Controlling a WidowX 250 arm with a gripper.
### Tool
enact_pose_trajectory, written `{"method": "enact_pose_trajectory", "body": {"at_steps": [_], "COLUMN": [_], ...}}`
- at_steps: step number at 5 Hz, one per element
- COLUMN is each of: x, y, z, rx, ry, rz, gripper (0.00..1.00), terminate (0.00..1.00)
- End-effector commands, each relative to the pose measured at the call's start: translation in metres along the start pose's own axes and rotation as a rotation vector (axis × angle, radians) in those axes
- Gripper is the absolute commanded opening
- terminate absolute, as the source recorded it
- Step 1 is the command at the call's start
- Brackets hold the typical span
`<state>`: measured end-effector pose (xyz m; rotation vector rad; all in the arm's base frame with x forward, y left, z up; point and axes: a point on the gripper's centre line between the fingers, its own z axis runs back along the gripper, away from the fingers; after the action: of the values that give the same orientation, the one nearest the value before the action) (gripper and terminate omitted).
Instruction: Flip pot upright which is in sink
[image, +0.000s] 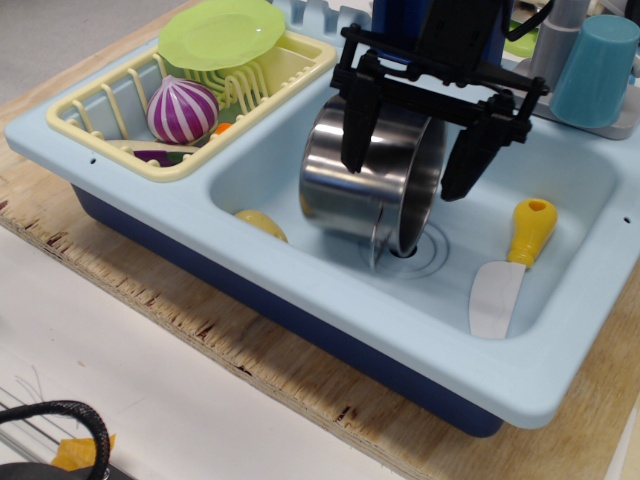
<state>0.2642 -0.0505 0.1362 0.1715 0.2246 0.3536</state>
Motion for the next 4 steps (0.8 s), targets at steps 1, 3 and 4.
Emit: {"method": "enact_pose_trajectory", "body": {"at_steps": [1,3,4], "x": [0.014,0.054,0.055], "y": [0.010,0.007,0.007], "z": [0.005,0.009,0.026], "rx": [-0.036,-0.038,-0.032], "ry": [-0.106,-0.242,-0.347], "rz": [0.006,-0.057,-0.097], "gripper": [1.00,1.00,1.00], "terminate": [0.00,0.00,0.00]}}
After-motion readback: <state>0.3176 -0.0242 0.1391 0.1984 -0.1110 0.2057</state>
